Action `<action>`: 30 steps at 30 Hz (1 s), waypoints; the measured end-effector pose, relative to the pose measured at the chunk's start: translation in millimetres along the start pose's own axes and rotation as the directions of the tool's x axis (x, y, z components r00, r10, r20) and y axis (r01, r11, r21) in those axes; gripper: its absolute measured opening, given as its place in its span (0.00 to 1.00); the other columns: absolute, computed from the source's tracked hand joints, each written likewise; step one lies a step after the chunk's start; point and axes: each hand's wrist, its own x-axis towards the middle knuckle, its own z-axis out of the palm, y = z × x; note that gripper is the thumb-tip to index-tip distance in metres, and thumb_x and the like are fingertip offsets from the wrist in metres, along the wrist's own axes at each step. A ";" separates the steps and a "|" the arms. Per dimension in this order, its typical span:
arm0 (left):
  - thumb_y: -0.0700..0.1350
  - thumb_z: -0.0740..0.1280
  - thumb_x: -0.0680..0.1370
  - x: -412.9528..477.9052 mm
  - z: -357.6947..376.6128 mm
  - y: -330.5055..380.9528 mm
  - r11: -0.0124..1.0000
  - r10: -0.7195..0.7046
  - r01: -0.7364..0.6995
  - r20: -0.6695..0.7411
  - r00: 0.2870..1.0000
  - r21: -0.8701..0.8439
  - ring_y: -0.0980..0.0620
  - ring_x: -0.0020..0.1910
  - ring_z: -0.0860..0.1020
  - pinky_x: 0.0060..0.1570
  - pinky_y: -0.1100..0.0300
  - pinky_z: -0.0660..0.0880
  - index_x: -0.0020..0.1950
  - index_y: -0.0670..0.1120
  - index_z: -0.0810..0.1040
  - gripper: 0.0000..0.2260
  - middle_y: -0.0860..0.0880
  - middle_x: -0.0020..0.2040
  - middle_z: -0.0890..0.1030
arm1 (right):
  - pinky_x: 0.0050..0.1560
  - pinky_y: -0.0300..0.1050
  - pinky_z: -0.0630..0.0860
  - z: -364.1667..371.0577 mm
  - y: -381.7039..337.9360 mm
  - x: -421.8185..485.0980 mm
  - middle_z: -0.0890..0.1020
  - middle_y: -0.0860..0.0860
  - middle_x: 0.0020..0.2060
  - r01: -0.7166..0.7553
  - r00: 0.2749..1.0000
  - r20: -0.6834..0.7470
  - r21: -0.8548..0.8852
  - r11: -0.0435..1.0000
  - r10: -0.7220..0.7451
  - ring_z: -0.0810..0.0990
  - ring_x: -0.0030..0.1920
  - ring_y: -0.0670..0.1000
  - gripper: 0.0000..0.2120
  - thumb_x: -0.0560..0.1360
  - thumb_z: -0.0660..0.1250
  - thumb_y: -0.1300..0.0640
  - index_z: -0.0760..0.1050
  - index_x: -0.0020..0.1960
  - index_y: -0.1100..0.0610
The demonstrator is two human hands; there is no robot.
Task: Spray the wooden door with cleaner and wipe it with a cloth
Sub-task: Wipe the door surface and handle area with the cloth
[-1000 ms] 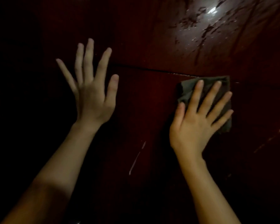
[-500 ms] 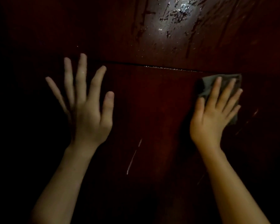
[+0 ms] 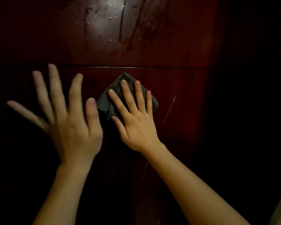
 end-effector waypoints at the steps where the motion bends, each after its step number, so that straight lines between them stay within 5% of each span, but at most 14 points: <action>1: 0.55 0.50 0.87 -3.5 10.6 14.5 1.000 0.014 -0.014 0.014 1.000 0.010 0.39 0.84 0.52 0.68 0.17 0.48 0.79 0.51 0.67 0.22 0.44 0.85 0.56 | 0.78 0.69 0.45 2.5 19.1 -4.9 0.44 0.50 0.83 -0.041 0.999 -0.008 0.013 0.999 0.041 0.39 0.82 0.59 0.30 0.84 0.52 0.41 0.47 0.82 0.45; 8: 0.56 0.53 0.86 -28.8 82.9 81.3 0.960 0.130 -0.160 0.140 0.982 0.230 0.40 0.84 0.52 0.73 0.20 0.45 0.80 0.50 0.67 0.24 0.42 0.85 0.56 | 0.79 0.68 0.41 17.4 168.9 -34.0 0.42 0.52 0.83 -0.250 0.967 -0.044 0.064 0.966 0.253 0.37 0.82 0.60 0.31 0.84 0.50 0.43 0.43 0.83 0.48; 15: 0.59 0.52 0.86 -30.5 113.5 102.1 0.920 0.029 -0.045 0.047 0.998 0.389 0.36 0.83 0.53 0.66 0.16 0.54 0.80 0.50 0.62 0.24 0.40 0.84 0.55 | 0.79 0.66 0.42 17.7 270.8 -31.9 0.42 0.55 0.83 -0.429 0.884 -0.114 0.193 0.883 0.454 0.38 0.82 0.60 0.30 0.85 0.46 0.43 0.42 0.83 0.48; 18: 0.60 0.50 0.86 -31.2 113.9 100.9 0.913 0.036 -0.042 0.022 0.999 0.406 0.36 0.84 0.53 0.67 0.18 0.55 0.81 0.51 0.59 0.25 0.40 0.85 0.54 | 0.78 0.71 0.45 46.2 214.5 -84.8 0.43 0.57 0.83 -0.318 0.942 -0.068 0.119 0.940 0.328 0.41 0.82 0.64 0.35 0.81 0.53 0.44 0.41 0.83 0.47; 20: 0.60 0.48 0.86 -27.0 114.0 101.1 0.906 0.072 -0.058 -0.019 0.997 0.419 0.37 0.84 0.53 0.69 0.18 0.52 0.80 0.51 0.62 0.25 0.41 0.84 0.56 | 0.78 0.70 0.41 57.4 166.1 -121.6 0.40 0.53 0.82 -0.043 0.999 0.010 0.070 0.997 0.042 0.40 0.82 0.64 0.37 0.80 0.56 0.43 0.42 0.83 0.44; 22: 0.58 0.46 0.86 -26.6 112.1 101.2 0.927 0.118 -0.084 -0.070 0.991 0.365 0.40 0.84 0.54 0.72 0.20 0.47 0.79 0.50 0.67 0.26 0.42 0.84 0.59 | 0.78 0.67 0.39 52.4 144.8 -120.6 0.42 0.49 0.83 0.207 0.977 0.042 0.051 0.977 -0.209 0.41 0.82 0.60 0.34 0.82 0.57 0.41 0.47 0.83 0.42; 24: 0.57 0.45 0.85 -24.8 108.0 100.5 0.972 0.095 -0.066 -0.123 0.988 0.225 0.43 0.84 0.55 0.76 0.25 0.42 0.78 0.48 0.69 0.27 0.43 0.83 0.61 | 0.79 0.66 0.41 36.1 150.1 -75.5 0.46 0.48 0.83 0.303 0.953 -0.015 0.035 0.952 -0.303 0.42 0.82 0.59 0.32 0.82 0.57 0.41 0.51 0.83 0.42; 26: 0.55 0.47 0.85 -27.0 106.3 100.6 0.989 0.063 -0.042 -0.145 0.987 0.141 0.45 0.84 0.56 0.78 0.30 0.40 0.79 0.46 0.68 0.26 0.43 0.83 0.62 | 0.79 0.67 0.43 15.0 169.8 -19.1 0.49 0.50 0.82 0.243 0.965 -0.108 0.010 0.970 -0.240 0.45 0.82 0.60 0.31 0.81 0.56 0.40 0.52 0.82 0.42; 30: 0.53 0.49 0.84 -30.0 107.9 103.2 0.995 0.033 -0.017 -0.164 0.986 0.100 0.47 0.84 0.56 0.81 0.34 0.40 0.79 0.45 0.67 0.26 0.43 0.83 0.62 | 0.78 0.69 0.44 -14.7 210.1 47.1 0.48 0.53 0.83 -0.179 0.960 -0.199 0.109 0.978 0.198 0.44 0.82 0.62 0.31 0.83 0.51 0.40 0.48 0.83 0.44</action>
